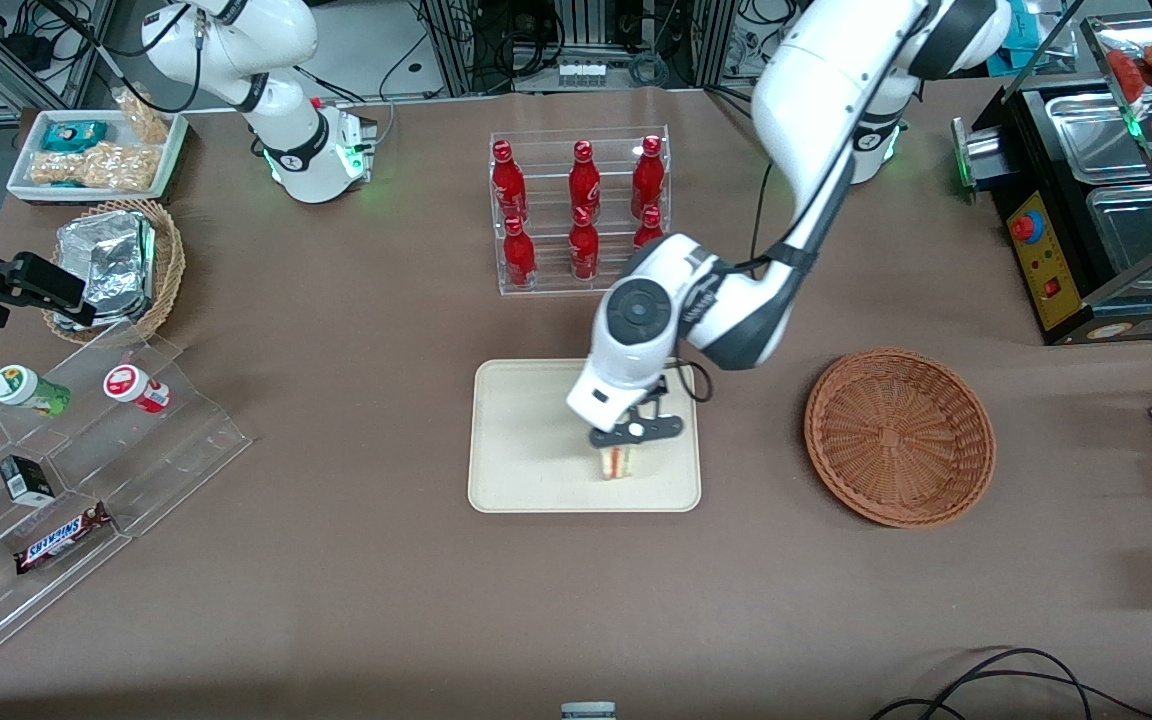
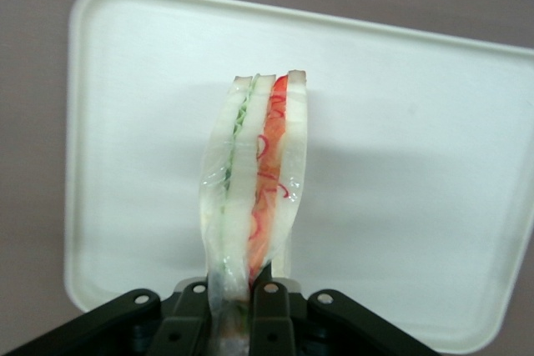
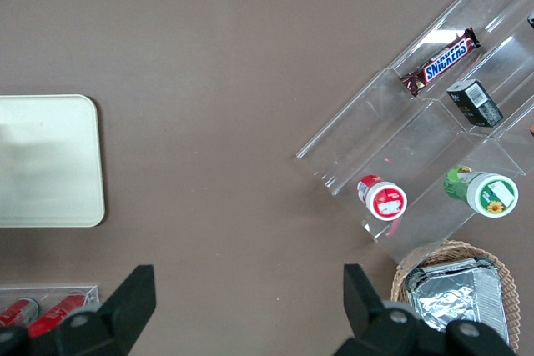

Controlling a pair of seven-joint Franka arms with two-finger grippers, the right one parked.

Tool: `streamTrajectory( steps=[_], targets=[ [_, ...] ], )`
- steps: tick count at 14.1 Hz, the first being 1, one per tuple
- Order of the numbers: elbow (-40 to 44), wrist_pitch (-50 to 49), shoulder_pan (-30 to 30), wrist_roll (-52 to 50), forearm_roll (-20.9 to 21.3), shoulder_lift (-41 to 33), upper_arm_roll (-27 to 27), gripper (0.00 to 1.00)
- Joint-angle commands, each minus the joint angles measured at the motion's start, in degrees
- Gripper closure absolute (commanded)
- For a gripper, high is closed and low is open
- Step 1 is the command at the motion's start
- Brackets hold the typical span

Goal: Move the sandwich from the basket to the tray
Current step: 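Carry the sandwich with the left gripper over the cream tray and lower it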

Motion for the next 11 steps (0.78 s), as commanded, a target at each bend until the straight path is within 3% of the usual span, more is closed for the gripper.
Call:
streamTrajectory(
  steps=[1, 5, 7, 8, 9, 11],
  targets=[
    [6.2, -0.5, -1.5, -0.4, 0.4, 4.1, 1.0, 0.94],
    [8.3, -0.1, -2.5, -0.7, 1.4, 6.4, 1.1, 0.93],
    [6.8, 1.8, -2.6, -0.8, 1.5, 6.4, 1.0, 0.85],
    [5.7, 2.1, -3.1, -0.8, 1.6, 6.2, 1.0, 0.63],
    [5.3, 2.2, -3.2, -0.7, 1.8, 6.1, 1.0, 0.01],
    [5.2, 2.1, -3.0, -0.8, 1.8, 5.4, 1.1, 0.0]
  ],
)
